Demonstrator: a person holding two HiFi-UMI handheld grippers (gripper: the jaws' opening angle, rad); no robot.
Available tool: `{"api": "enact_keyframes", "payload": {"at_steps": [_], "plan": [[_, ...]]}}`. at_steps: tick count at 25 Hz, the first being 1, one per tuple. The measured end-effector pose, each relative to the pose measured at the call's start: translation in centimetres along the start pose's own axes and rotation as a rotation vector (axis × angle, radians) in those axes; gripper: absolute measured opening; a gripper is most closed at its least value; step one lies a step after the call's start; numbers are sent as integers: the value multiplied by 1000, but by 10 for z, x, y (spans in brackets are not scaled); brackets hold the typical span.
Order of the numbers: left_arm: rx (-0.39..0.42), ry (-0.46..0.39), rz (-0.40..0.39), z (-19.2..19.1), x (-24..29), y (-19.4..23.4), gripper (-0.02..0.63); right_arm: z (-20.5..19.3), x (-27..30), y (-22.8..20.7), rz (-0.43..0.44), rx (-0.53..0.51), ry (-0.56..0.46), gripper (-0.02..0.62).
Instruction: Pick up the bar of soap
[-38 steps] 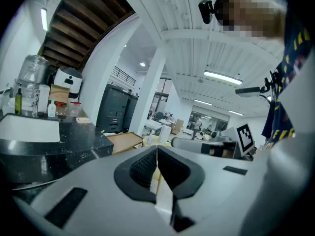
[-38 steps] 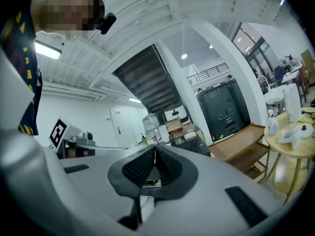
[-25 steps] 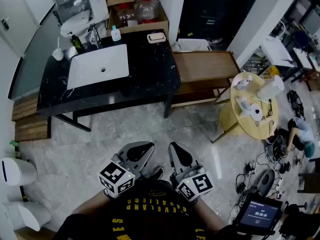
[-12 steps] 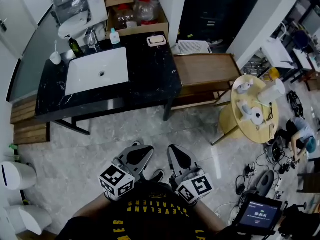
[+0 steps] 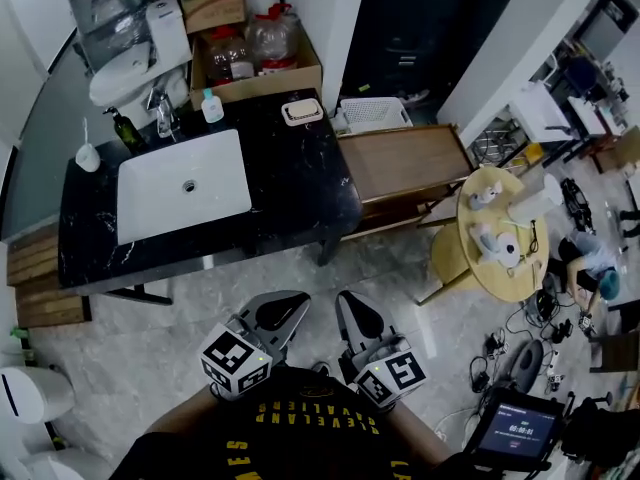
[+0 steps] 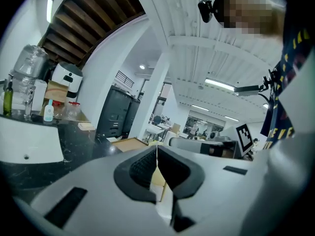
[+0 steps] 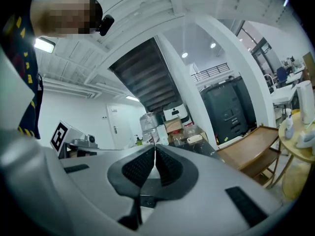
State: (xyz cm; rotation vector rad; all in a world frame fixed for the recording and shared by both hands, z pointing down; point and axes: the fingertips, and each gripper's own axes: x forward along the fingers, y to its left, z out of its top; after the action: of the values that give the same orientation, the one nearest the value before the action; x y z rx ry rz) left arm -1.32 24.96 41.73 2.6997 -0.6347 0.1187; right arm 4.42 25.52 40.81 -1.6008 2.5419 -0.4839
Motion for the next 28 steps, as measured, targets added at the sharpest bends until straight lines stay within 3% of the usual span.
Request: {"api": "enact_keyframes", "payload": {"at_steps": [15,28], "plan": [[-14,-4,-73,33,-2,119,14,6,121,0,-62,-19,49,17],[-35,-4,-61,43,15,154,15,8,158,-23,-61,23,66,17]]}}
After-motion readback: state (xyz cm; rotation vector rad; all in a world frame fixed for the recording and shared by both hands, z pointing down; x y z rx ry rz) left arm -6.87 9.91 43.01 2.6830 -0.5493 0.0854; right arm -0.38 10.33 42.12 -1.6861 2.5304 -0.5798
